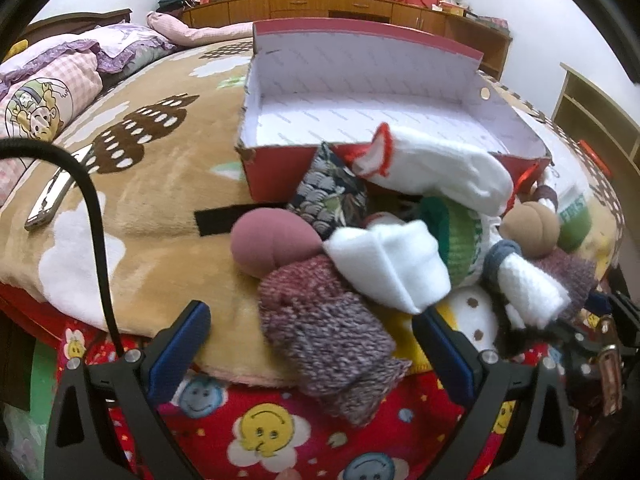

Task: Organize soft objects
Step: 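Grasp a maroon knit sock with the left tool while the right tool grasps another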

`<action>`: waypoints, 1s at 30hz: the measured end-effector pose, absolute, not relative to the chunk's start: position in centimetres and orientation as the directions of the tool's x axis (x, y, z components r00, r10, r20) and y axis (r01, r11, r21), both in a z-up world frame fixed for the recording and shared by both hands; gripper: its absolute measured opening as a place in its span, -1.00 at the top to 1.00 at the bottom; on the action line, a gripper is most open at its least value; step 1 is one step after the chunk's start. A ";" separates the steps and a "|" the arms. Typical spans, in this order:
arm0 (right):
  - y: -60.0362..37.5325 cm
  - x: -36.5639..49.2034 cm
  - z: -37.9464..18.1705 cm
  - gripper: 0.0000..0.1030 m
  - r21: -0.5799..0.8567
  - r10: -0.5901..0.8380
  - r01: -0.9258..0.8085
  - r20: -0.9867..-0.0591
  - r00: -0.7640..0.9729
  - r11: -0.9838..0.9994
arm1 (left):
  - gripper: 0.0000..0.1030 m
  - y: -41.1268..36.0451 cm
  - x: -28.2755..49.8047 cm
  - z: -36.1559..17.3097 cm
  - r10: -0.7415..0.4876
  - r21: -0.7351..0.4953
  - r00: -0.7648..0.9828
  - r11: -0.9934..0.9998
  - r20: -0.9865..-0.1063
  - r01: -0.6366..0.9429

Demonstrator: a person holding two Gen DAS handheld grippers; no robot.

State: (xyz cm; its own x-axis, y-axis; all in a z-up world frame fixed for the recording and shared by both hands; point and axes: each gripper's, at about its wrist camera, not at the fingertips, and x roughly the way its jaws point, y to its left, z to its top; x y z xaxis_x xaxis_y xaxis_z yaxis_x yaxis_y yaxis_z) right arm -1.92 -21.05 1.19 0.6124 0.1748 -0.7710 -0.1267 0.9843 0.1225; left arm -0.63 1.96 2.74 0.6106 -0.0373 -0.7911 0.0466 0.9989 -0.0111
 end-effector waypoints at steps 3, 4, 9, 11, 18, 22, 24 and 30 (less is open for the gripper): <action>-21.2 -2.3 1.5 -0.57 0.128 0.183 -0.132 -0.764 0.619 0.983 | -0.99 2.3 -1.1 3.3 -0.078 -0.052 0.595 0.997 -0.800 0.061; -21.3 -2.4 1.6 -0.57 0.129 0.185 -0.134 -0.762 0.621 0.982 | -0.99 2.4 -1.3 3.4 -0.088 -0.062 0.594 0.996 -0.799 0.065; -21.8 -3.1 2.2 -0.57 0.130 0.190 -0.140 -0.755 0.627 0.982 | -0.99 2.5 -2.3 4.0 -0.099 -0.060 0.598 0.995 -0.796 0.085; -22.0 -3.2 2.3 -0.57 0.131 0.192 -0.143 -0.754 0.628 0.981 | -0.99 2.6 -2.7 4.1 -0.104 -0.062 0.601 0.994 -0.793 0.089; -21.9 -3.8 2.3 -0.57 0.136 0.211 -0.167 -0.760 0.615 0.976 | -0.99 3.5 -3.6 4.3 -0.103 -0.065 0.606 0.994 -0.789 0.083; -21.6 -4.1 2.3 -0.57 0.133 0.222 -0.188 -0.758 0.614 0.973 | -0.94 3.6 -4.0 4.6 -0.093 -0.052 0.615 0.995 -0.783 0.085; -21.6 -4.2 2.4 -0.57 0.134 0.226 -0.193 -0.756 0.614 0.972 | -0.85 3.7 -4.3 4.8 -0.091 -0.054 0.629 0.996 -0.772 0.077; -21.7 -4.3 2.4 -0.57 0.145 0.237 -0.196 -0.752 0.615 0.970 | -0.51 3.2 -4.4 5.7 -0.147 -0.098 0.645 0.989 -0.750 0.112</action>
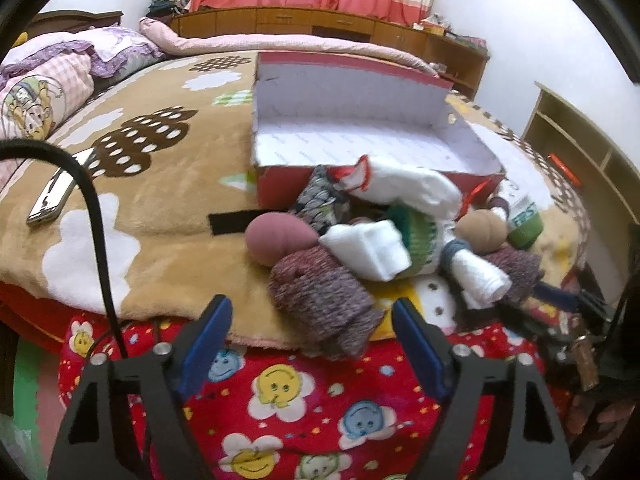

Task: Organize soft objects
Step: 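Grasp a maroon knit sock with the left tool while the right tool grasps another, then carry both held maroon socks up and over into the red shoebox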

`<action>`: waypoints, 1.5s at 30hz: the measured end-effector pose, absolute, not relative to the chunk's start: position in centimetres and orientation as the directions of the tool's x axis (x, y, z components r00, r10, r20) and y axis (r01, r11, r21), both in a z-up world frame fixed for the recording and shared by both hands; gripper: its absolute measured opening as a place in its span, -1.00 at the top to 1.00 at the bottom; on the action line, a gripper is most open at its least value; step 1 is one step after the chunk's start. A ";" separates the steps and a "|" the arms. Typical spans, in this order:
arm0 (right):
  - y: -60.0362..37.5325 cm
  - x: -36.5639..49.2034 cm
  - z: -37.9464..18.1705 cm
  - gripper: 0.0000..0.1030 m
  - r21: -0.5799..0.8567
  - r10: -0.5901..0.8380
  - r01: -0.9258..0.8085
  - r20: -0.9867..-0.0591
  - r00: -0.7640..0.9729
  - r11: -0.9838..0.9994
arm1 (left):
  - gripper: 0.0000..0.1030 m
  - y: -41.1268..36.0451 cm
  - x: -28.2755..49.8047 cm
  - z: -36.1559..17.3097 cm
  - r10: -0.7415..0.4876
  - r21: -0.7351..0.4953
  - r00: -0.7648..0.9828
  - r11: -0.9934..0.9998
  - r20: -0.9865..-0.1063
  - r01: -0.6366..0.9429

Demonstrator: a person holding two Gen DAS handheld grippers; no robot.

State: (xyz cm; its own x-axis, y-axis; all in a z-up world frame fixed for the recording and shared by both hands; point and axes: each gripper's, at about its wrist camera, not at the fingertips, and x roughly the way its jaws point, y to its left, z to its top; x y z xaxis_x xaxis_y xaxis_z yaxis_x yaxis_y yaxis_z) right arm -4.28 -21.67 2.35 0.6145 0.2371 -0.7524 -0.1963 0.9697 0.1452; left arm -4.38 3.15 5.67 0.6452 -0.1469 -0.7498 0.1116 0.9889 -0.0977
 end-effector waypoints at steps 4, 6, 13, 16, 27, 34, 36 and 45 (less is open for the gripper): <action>-21.8 -4.3 2.3 -0.57 0.159 0.247 -0.195 -0.750 0.614 0.968 | -0.42 2.2 -3.4 5.1 -0.155 -0.091 0.631 0.987 -0.760 0.132; -22.1 -4.2 2.2 -0.57 0.167 0.252 -0.194 -0.750 0.612 0.967 | -0.42 1.9 -2.8 4.6 -0.140 -0.079 0.629 0.989 -0.765 0.125; -22.6 -3.8 2.1 -0.57 0.179 0.255 -0.183 -0.750 0.611 0.967 | -0.32 2.1 -1.1 2.9 -0.116 -0.077 0.598 0.993 -0.793 0.090; -22.4 -3.6 2.2 -0.57 0.153 0.238 -0.187 -0.749 0.618 0.970 | -0.10 2.1 -1.2 2.7 -0.134 -0.082 0.595 0.990 -0.793 0.114; -22.0 -1.0 1.5 -0.49 0.042 0.157 -0.192 -0.757 0.635 0.981 | 0.11 2.5 -2.9 3.7 -0.174 -0.107 0.612 0.984 -0.772 0.146; -21.9 -0.9 1.0 0.07 0.104 0.232 -0.239 -0.757 0.610 0.965 | 0.12 2.3 -3.8 4.8 -0.179 -0.099 0.629 0.982 -0.757 0.160; -21.8 -1.3 1.1 0.22 0.100 0.234 -0.244 -0.749 0.620 0.965 | 0.12 2.4 -4.0 4.9 -0.180 -0.099 0.631 0.982 -0.755 0.162; -22.5 -2.9 2.3 0.43 0.178 0.299 -0.249 -0.722 0.624 0.952 | 0.12 2.7 -4.8 6.6 -0.200 -0.113 0.648 0.978 -0.735 0.174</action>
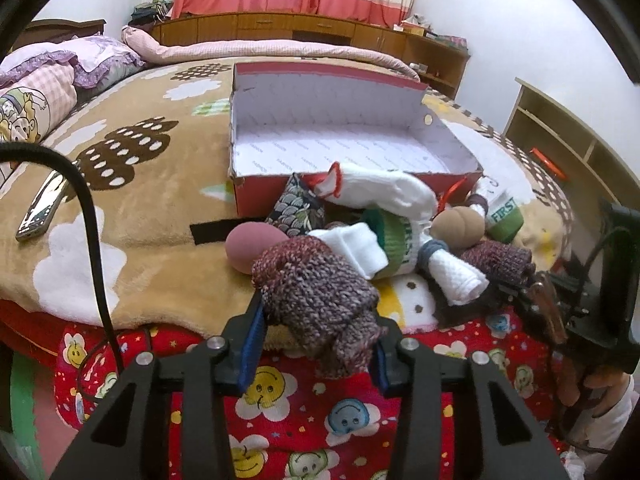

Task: Organize soft objects
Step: 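Carry both held maroon socks up and over into the red shoebox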

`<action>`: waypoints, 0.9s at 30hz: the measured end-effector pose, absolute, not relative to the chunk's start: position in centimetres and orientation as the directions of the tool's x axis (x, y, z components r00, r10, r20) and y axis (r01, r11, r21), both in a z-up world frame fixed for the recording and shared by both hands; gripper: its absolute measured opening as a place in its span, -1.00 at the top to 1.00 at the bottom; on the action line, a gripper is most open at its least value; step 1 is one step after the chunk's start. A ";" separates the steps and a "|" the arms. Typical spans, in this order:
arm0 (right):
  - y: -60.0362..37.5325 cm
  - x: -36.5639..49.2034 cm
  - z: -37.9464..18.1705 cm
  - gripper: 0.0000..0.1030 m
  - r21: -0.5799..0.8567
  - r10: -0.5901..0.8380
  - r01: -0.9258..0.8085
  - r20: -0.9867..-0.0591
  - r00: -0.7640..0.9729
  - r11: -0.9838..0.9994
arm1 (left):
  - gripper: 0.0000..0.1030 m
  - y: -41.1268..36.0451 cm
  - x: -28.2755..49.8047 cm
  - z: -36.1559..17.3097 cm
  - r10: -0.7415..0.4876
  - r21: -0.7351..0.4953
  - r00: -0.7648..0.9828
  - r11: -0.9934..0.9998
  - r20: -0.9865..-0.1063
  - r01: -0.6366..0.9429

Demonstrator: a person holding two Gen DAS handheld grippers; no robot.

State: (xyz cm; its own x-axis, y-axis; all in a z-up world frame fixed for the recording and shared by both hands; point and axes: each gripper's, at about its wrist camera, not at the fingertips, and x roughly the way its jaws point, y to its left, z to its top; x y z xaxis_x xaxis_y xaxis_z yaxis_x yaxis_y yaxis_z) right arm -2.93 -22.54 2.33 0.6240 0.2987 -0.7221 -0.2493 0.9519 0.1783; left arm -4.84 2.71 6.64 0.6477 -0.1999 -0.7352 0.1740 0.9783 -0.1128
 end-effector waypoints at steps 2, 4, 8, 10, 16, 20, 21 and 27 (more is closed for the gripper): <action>-22.5 -3.4 2.7 0.44 0.185 0.309 -0.257 -0.716 0.626 0.949 | 0.12 2.7 -5.1 7.1 -0.208 -0.117 0.651 0.977 -0.730 0.181; -22.4 -3.8 3.2 0.45 0.192 0.323 -0.269 -0.707 0.629 0.944 | 0.12 2.7 -5.2 7.6 -0.217 -0.124 0.653 0.975 -0.725 0.187; -22.1 -4.8 4.4 0.46 0.197 0.349 -0.299 -0.691 0.633 0.934 | 0.12 2.6 -5.6 8.8 -0.226 -0.123 0.665 0.972 -0.712 0.200; -21.9 -5.3 5.1 0.46 0.195 0.359 -0.315 -0.681 0.638 0.929 | 0.12 2.5 -5.7 9.2 -0.225 -0.117 0.671 0.972 -0.707 0.202; -21.5 -5.9 7.1 0.46 0.199 0.387 -0.346 -0.649 0.655 0.917 | 0.12 2.4 -5.0 10.0 -0.224 -0.112 0.670 0.972 -0.707 0.207; -21.3 -5.6 8.3 0.46 0.203 0.406 -0.364 -0.631 0.661 0.909 | 0.12 2.5 -4.4 10.5 -0.224 -0.112 0.671 0.972 -0.707 0.207; -21.2 -5.5 8.6 0.46 0.199 0.408 -0.369 -0.626 0.665 0.908 | 0.12 2.5 -4.2 10.7 -0.226 -0.114 0.672 0.972 -0.705 0.207; -21.0 -3.9 9.5 0.46 0.188 0.405 -0.374 -0.617 0.674 0.908 | 0.12 2.4 -2.7 11.7 -0.214 -0.095 0.684 0.973 -0.698 0.208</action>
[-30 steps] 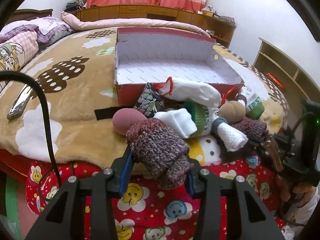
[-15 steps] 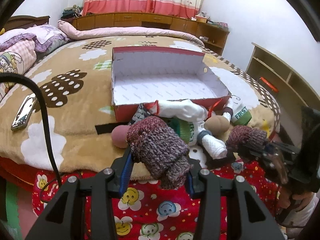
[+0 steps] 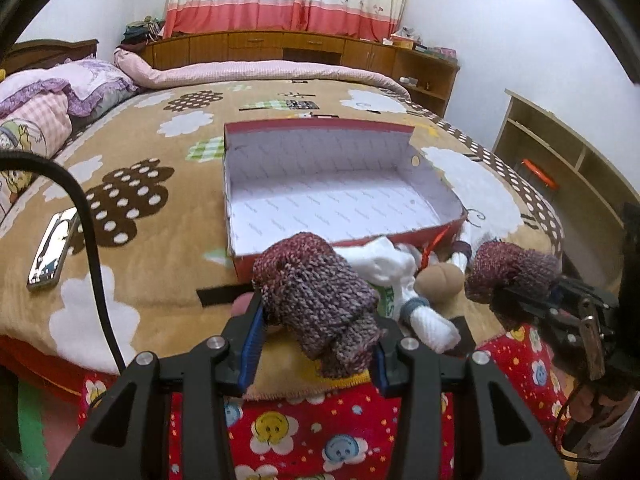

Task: Organize soft objects
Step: 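Carry both held maroon socks up and over into the red shoebox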

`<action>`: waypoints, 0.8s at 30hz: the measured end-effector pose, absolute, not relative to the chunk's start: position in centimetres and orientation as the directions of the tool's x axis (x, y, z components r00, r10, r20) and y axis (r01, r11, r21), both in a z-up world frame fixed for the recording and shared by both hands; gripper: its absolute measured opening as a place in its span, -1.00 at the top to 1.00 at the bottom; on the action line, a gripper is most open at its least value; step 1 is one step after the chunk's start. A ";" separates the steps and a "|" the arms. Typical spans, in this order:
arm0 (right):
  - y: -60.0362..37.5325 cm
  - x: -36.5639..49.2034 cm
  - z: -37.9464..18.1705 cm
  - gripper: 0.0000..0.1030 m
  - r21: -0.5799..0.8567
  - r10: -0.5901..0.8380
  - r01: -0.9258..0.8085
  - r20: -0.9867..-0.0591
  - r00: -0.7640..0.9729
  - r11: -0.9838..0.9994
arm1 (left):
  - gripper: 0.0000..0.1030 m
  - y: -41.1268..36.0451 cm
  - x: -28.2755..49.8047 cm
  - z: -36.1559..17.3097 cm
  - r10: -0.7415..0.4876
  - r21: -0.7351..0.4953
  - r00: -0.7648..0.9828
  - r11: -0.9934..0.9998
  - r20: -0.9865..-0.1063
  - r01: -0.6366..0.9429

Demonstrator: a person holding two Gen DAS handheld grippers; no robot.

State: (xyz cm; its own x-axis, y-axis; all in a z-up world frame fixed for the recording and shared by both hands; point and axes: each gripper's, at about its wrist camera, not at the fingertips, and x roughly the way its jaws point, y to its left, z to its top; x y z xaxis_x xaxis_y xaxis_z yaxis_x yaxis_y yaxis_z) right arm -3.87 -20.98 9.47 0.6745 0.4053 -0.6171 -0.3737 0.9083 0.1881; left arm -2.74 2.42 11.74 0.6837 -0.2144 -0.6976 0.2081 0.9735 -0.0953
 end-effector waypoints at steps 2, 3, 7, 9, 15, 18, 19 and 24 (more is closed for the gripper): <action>-21.1 -3.3 9.7 0.46 0.190 0.402 -0.368 -0.617 0.677 0.910 | 0.12 2.1 -2.1 12.0 -0.211 -0.086 0.686 0.973 -0.696 0.213; -21.2 -2.9 9.8 0.46 0.189 0.399 -0.364 -0.615 0.681 0.912 | 0.12 2.0 -1.8 12.1 -0.211 -0.083 0.687 0.973 -0.695 0.215; -21.8 -1.8 10.3 0.46 0.190 0.388 -0.348 -0.609 0.692 0.918 | 0.12 1.6 -0.6 12.6 -0.202 -0.067 0.691 0.974 -0.694 0.217; -22.1 -1.1 10.4 0.46 0.196 0.387 -0.341 -0.607 0.694 0.919 | 0.11 1.4 0.0 12.9 -0.200 -0.062 0.693 0.974 -0.693 0.219; -22.6 1.3 10.6 0.46 0.202 0.383 -0.330 -0.604 0.699 0.922 | 0.12 1.1 2.2 12.8 -0.197 -0.062 0.685 0.974 -0.701 0.217; -22.7 2.9 10.5 0.46 0.203 0.368 -0.311 -0.608 0.703 0.929 | 0.11 1.1 3.4 12.4 -0.201 -0.068 0.682 0.974 -0.703 0.217; -22.7 3.4 10.5 0.46 0.204 0.365 -0.305 -0.609 0.705 0.930 | 0.11 1.1 3.7 12.3 -0.203 -0.070 0.682 0.973 -0.703 0.219; -22.7 6.2 9.8 0.46 0.194 0.318 -0.253 -0.625 0.713 0.948 | 0.11 0.8 6.0 11.1 -0.212 -0.055 0.679 0.968 -0.703 0.245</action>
